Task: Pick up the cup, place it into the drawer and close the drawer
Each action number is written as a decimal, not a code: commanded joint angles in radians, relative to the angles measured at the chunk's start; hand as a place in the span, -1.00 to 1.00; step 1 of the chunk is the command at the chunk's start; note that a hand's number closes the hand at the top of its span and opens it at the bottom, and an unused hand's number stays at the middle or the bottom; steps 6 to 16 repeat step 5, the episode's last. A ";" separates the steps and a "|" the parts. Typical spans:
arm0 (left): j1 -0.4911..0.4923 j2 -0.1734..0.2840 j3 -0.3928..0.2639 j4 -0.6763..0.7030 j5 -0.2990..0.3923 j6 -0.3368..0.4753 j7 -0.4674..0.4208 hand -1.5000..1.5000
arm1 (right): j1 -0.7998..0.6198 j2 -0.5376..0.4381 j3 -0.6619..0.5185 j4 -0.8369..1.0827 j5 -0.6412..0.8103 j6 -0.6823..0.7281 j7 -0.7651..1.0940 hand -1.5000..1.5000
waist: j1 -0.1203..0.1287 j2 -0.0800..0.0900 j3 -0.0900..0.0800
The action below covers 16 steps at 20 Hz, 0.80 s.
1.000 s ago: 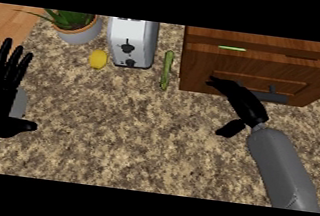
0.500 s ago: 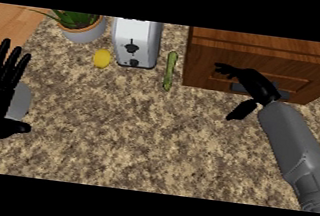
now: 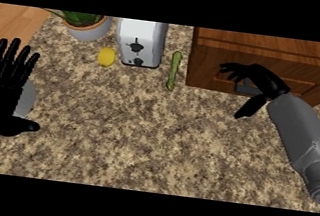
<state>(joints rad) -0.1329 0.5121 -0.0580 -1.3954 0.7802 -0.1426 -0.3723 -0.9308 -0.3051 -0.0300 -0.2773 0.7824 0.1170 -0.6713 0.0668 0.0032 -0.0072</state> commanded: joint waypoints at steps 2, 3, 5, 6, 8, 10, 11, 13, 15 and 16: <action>-0.005 -0.014 -0.013 -0.021 -0.019 0.004 -0.004 -1.00 | -0.077 -0.065 -0.047 0.080 -0.006 -0.044 0.097 -1.00 | 0.025 0.034 0.011; 0.006 -0.012 -0.009 0.002 -0.022 -0.007 -0.014 -1.00 | -0.072 -0.073 -0.040 0.082 0.001 -0.045 0.083 -1.00 | 0.033 0.040 0.011; -0.020 -0.008 0.003 0.020 -0.018 0.002 0.001 -1.00 | -0.067 -0.085 -0.041 0.094 0.001 -0.026 0.053 -1.00 | 0.016 0.035 0.011; -0.020 -0.008 0.003 0.020 -0.018 0.002 0.001 -1.00 | -0.067 -0.085 -0.041 0.094 0.001 -0.026 0.053 -1.00 | 0.016 0.035 0.011; -0.020 -0.008 0.003 0.020 -0.018 0.002 0.001 -1.00 | -0.067 -0.085 -0.041 0.094 0.001 -0.026 0.053 -1.00 | 0.016 0.035 0.011; -0.020 -0.008 0.003 0.020 -0.018 0.002 0.001 -1.00 | -0.067 -0.085 -0.041 0.094 0.001 -0.026 0.053 -1.00 | 0.016 0.035 0.011; -0.020 -0.008 0.003 0.020 -0.018 0.002 0.001 -1.00 | -0.067 -0.085 -0.041 0.094 0.001 -0.026 0.053 -1.00 | 0.016 0.035 0.011; -0.020 -0.008 0.003 0.020 -0.018 0.002 0.001 -1.00 | -0.067 -0.085 -0.041 0.094 0.001 -0.026 0.053 -1.00 | 0.016 0.035 0.011; -0.020 -0.008 0.003 0.020 -0.018 0.002 0.001 -1.00 | -0.067 -0.085 -0.041 0.094 0.001 -0.026 0.053 -1.00 | 0.016 0.035 0.011; -0.020 -0.008 0.003 0.020 -0.018 0.002 0.001 -1.00 | -0.067 -0.085 -0.041 0.094 0.001 -0.026 0.053 -1.00 | 0.016 0.035 0.011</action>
